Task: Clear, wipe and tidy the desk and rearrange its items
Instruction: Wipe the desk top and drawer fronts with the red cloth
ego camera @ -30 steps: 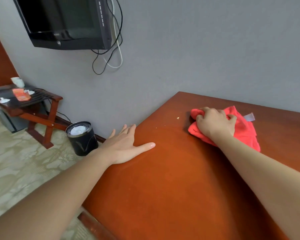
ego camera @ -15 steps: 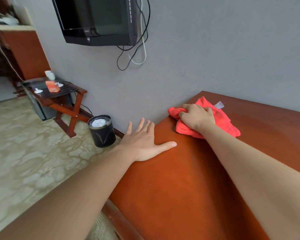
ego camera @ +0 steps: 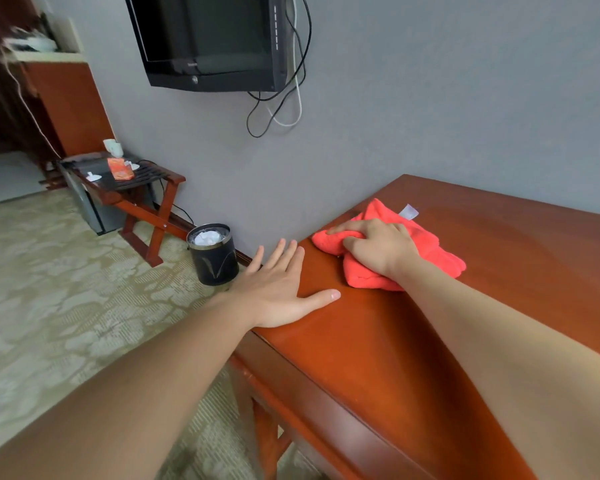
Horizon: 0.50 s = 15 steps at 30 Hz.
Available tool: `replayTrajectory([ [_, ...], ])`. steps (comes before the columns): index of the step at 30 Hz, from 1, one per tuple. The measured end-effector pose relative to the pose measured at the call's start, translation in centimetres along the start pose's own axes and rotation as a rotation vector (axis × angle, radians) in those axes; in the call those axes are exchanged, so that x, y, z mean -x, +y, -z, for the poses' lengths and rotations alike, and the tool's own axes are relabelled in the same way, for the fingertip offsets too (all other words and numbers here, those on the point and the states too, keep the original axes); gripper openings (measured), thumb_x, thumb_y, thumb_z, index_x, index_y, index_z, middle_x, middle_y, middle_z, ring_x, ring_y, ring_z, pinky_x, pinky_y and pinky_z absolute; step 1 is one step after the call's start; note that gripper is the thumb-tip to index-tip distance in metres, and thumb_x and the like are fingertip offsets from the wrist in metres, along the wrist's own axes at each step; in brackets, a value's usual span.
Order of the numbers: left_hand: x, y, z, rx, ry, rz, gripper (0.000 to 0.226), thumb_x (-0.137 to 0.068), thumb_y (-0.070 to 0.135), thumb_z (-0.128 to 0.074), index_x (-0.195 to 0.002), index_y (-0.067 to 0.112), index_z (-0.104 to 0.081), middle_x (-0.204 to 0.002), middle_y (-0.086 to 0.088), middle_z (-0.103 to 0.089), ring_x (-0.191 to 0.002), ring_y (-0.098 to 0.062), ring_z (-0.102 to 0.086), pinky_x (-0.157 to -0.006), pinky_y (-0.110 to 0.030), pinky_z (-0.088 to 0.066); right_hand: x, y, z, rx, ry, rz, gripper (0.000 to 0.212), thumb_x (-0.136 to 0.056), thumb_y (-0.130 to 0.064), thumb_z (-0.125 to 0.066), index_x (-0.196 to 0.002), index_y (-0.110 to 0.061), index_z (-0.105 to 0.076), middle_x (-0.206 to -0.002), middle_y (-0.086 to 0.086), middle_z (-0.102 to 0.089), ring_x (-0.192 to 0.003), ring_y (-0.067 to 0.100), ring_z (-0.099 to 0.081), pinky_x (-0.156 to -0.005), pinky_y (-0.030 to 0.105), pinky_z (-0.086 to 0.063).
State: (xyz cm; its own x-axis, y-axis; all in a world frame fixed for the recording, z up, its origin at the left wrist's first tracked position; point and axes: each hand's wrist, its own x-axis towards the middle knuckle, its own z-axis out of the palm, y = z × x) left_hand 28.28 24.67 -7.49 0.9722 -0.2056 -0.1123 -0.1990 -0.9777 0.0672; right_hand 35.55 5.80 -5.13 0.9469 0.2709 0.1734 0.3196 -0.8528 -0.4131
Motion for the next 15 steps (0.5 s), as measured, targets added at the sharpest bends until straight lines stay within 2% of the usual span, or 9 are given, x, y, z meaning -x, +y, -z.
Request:
replayTrajectory([
  [5,3.7,0.6,-0.2,0.033,-0.026,-0.006,0.104,-0.084,0.083,-0.016,-0.156,0.015,0.013,-0.163,0.002,0.021,-0.148,-0.007,0.021,-0.122,-0.034,0.010,5.6,-1.3,0.4,-0.031,-0.008,0.023,0.038,-0.091,-0.030,-0.044,-0.114,-0.054,-0.062,-0.129,-0.020,-0.061,-0.125,0.020,-0.050,-0.112,0.037,-0.026],
  [15,11.9,2.2,0.1,0.137,-0.098,-0.069,0.106,-0.083,0.082,-0.030,-0.157,0.019,0.012,-0.162,0.005,0.021,-0.147,-0.007,0.020,-0.121,-0.031,0.006,16.2,-3.8,1.6,-0.040,-0.010,0.035,0.039,-0.091,-0.028,-0.044,-0.114,-0.052,-0.064,-0.130,-0.025,-0.059,-0.128,0.012,-0.047,-0.113,0.035,-0.022],
])
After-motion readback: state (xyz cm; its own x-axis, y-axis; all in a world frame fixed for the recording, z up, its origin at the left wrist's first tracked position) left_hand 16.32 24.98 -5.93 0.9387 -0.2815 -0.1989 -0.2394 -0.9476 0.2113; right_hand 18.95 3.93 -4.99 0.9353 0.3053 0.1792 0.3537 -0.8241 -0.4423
